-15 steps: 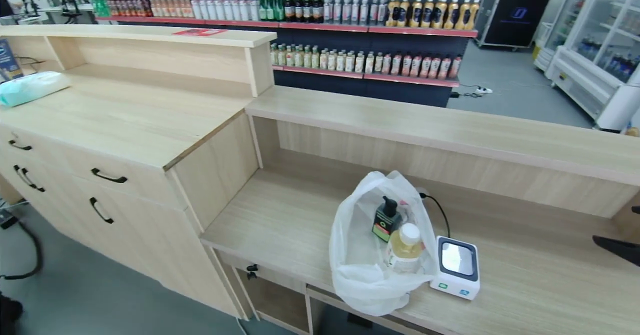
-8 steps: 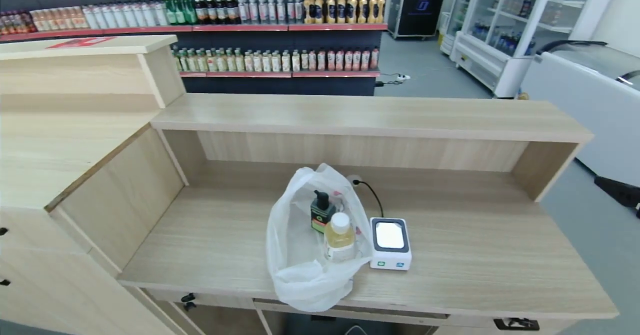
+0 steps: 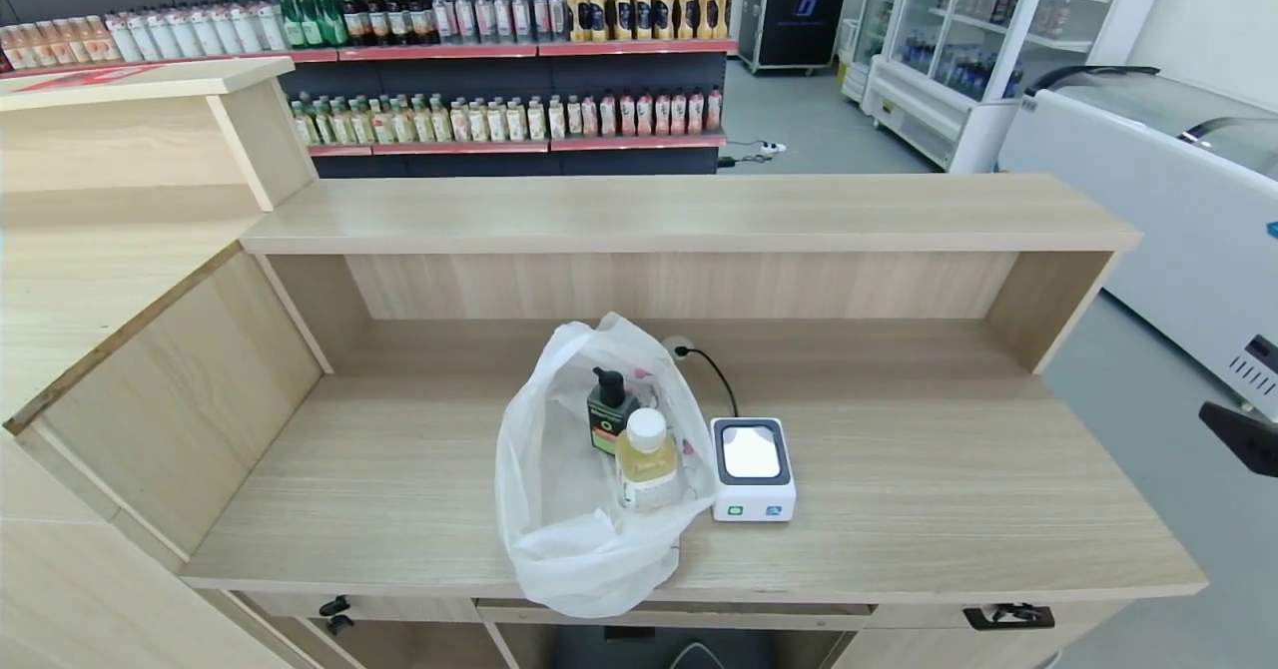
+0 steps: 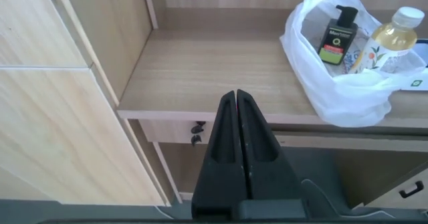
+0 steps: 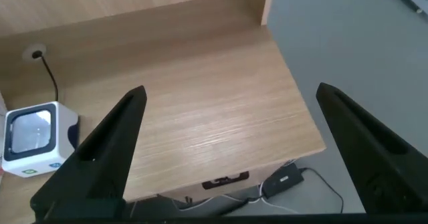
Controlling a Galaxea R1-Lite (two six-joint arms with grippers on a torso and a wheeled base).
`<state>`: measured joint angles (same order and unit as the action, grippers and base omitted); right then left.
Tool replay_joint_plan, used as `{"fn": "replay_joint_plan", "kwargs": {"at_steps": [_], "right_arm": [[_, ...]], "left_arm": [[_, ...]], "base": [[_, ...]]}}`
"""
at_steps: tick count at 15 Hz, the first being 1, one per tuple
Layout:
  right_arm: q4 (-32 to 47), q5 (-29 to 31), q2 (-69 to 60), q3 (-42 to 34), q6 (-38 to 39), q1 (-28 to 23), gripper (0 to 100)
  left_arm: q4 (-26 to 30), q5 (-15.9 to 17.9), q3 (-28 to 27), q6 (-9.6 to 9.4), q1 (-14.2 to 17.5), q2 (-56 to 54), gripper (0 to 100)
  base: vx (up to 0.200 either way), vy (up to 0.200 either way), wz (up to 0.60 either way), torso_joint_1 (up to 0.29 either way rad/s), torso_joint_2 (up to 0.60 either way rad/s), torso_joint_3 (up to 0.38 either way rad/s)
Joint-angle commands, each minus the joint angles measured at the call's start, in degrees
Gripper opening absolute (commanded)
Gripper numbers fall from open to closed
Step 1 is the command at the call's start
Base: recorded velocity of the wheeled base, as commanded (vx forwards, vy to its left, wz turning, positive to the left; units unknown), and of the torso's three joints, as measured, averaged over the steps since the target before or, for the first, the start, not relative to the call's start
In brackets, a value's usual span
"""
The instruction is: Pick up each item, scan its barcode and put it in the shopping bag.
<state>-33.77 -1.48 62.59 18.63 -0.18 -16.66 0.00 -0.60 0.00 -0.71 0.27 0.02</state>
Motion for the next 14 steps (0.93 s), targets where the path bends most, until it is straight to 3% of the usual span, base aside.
{"fn": "replay_joint_plan", "kwargs": {"at_steps": [1,6,11,12,14], "right_arm": [[5.6,4.7,-11.6,-1.7,1.1,4.8,100],[6.3,5.1,-33.8,-18.6,0.3,7.9,100],[22.8,6.0,-51.3,-18.6,-0.3,9.8,100],[27.6,6.0,-57.0,-18.6,-0.3,12.6,100],[28.8,7.3,-58.3,-18.6,0.1,14.5,100]], "left_arm": [[0.0,0.0,0.0,0.00,0.0,0.0,0],[0.0,0.0,0.0,0.00,0.0,0.0,0],[0.0,0.0,0.0,0.00,0.0,0.0,0],[0.0,0.0,0.0,0.00,0.0,0.0,0],[0.0,0.0,0.0,0.00,0.0,0.0,0]], "base": [[0.000,0.000,0.00,0.000,0.00,0.000],[0.000,0.000,0.00,0.000,0.00,0.000],[0.000,0.000,0.00,0.000,0.00,0.000],[0.000,0.000,0.00,0.000,0.00,0.000],[0.000,0.000,0.00,0.000,0.00,0.000]]}}
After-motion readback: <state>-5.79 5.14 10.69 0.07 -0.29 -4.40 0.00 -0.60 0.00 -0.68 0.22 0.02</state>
